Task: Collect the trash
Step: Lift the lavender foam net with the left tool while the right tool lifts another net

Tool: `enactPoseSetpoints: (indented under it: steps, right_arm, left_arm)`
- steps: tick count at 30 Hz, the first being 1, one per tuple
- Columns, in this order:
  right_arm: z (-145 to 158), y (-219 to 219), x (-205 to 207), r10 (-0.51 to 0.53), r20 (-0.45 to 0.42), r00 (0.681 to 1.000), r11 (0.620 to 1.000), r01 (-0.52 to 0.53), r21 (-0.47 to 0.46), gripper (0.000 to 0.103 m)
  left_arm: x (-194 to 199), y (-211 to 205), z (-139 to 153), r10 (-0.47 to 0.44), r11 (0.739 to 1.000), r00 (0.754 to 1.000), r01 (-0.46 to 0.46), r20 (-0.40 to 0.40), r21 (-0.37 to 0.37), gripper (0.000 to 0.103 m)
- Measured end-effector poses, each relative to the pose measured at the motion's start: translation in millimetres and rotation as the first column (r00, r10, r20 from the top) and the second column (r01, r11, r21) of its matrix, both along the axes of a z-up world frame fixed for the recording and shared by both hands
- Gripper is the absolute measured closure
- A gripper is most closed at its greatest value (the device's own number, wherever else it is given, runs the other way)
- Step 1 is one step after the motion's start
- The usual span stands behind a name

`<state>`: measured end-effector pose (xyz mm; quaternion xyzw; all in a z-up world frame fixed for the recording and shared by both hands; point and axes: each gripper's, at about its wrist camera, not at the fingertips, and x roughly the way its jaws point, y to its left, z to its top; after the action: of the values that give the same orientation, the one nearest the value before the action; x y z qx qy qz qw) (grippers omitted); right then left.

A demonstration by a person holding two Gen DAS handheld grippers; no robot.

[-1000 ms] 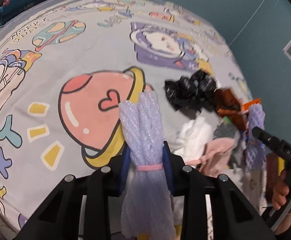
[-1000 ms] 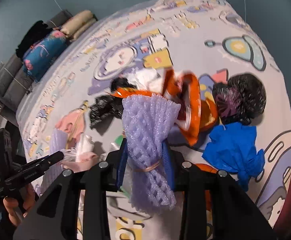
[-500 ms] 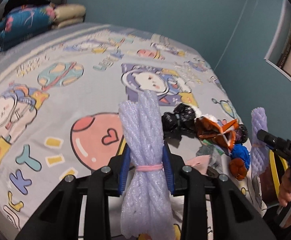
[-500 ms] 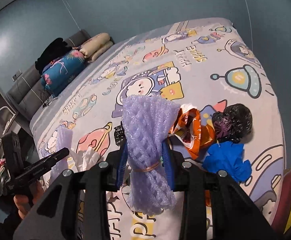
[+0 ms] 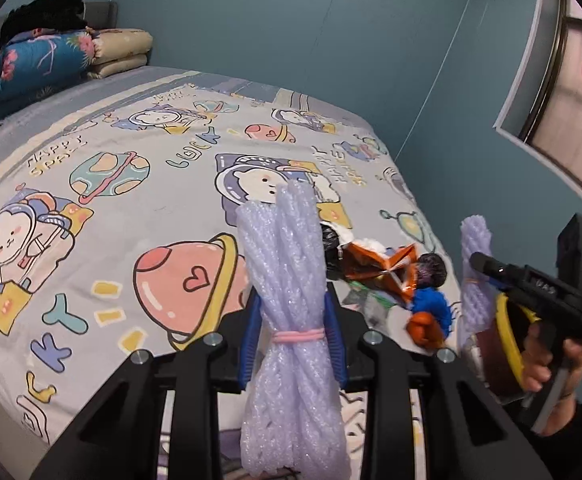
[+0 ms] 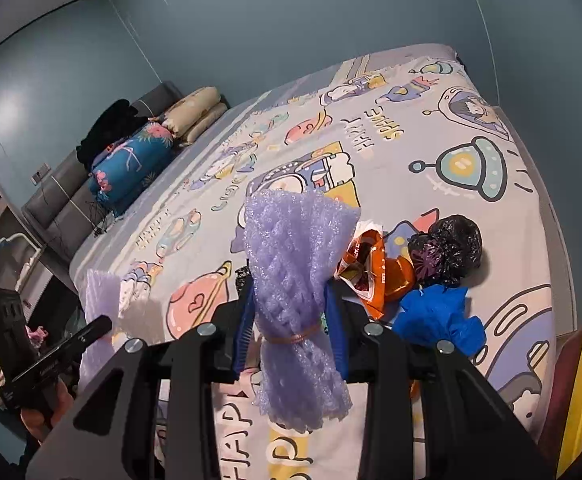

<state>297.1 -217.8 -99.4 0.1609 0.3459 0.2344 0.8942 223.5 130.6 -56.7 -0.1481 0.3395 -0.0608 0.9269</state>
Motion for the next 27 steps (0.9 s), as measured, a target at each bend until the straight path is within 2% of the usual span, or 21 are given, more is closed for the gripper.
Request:
enactPoseSetpoints:
  steps: [4,10,14,21,27]
  right_arm:
    - [5.6,-1.4,-3.9,0.003,0.011,1.000,1.000,-0.003,0.020,0.071]
    - [13.3,-5.9,-12.0,0.003,0.034,0.999,1.000,-0.004,0.029,0.071]
    - [26.1,-16.5,-19.5,-0.016,0.052,0.999,0.999,0.014,0.045,0.071]
    - [58.6,-38.9,-45.0,-0.064,0.116,0.991,0.997,0.059,0.041,0.071]
    - [75.5,-62.8,-62.0,-0.083,0.114,0.990,0.997,0.082,0.010,0.071]
  left_arm:
    - [-11.8,-2.4,30.6,-0.002,1.000,0.998,0.002,0.059,-0.003,0.077]
    - [-28.0,-19.2,80.6,-0.035,0.999,0.988,0.029,0.148,0.043,0.077]
    - [-34.4,-30.0,104.1,-0.054,0.998,0.982,0.048,0.180,0.042,0.078]
    - [-35.7,-56.7,134.6,-0.090,0.995,0.970,0.078,0.226,0.062,0.077]
    - [-26.2,-82.3,146.8,-0.140,0.990,0.961,0.127,0.238,0.067,0.078]
